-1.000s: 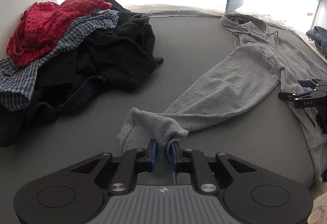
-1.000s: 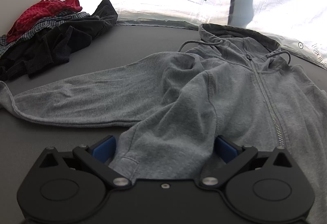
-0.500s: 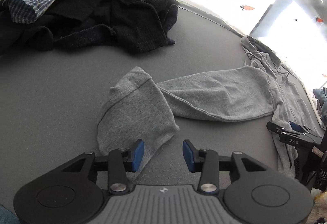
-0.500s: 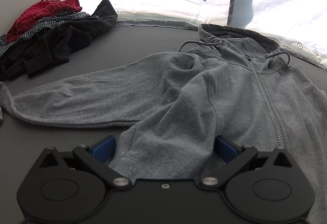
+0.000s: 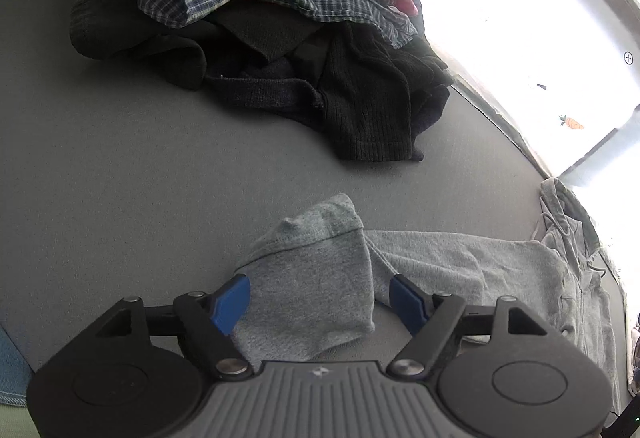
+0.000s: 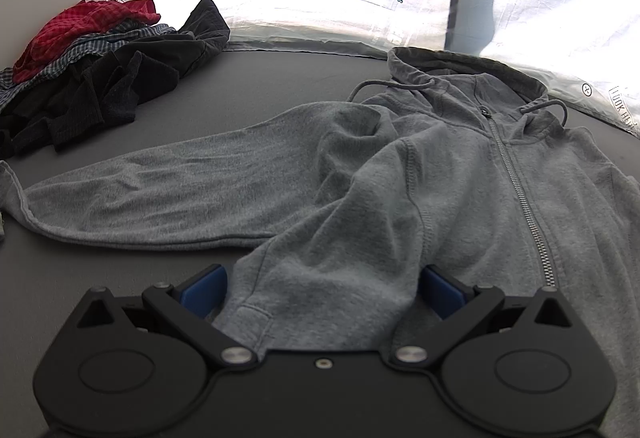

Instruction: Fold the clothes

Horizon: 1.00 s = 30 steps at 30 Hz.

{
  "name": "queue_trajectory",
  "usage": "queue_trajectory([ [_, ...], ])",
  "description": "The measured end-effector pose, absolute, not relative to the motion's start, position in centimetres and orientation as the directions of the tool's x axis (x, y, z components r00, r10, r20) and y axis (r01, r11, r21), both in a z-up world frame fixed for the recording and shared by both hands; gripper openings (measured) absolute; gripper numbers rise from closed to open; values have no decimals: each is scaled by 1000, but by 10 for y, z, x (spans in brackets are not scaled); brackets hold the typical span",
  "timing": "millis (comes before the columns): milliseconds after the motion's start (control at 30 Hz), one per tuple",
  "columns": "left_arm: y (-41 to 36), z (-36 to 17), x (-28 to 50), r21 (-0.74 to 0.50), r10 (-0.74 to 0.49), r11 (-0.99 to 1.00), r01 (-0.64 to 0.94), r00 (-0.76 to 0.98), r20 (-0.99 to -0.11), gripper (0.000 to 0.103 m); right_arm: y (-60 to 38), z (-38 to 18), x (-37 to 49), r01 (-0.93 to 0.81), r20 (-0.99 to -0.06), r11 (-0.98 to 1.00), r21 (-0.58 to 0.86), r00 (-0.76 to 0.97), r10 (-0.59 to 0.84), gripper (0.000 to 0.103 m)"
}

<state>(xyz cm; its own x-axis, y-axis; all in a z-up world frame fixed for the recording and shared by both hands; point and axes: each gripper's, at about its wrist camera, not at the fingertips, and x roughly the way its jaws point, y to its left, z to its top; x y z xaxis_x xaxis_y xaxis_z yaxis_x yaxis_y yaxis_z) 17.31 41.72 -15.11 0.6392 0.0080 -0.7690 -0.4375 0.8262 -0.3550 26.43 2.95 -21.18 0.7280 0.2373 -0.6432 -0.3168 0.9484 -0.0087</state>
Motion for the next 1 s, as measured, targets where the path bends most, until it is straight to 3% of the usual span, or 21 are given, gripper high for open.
queue_trajectory([
  [367,394,-163,218,-81,186,898,-432,540,-821,80,29,-212,265,-316,-642,949,-7,728,239,103],
  [467,398,-166,214,-104,173,893,-438,547,-819,76,29,-212,264,-317,-642,948,-6,728,239,103],
  [667,399,-168,206,-81,171,914,-399,558,-812,50,29,-212,264,-317,-642,948,-6,729,240,103],
  [733,400,-166,204,-60,175,927,-370,569,-804,21,29,-212,264,-317,-642,948,-6,729,239,103],
  [1000,401,-125,202,176,240,971,-164,705,-668,14,29,-212,265,-316,-642,949,-6,729,239,103],
])
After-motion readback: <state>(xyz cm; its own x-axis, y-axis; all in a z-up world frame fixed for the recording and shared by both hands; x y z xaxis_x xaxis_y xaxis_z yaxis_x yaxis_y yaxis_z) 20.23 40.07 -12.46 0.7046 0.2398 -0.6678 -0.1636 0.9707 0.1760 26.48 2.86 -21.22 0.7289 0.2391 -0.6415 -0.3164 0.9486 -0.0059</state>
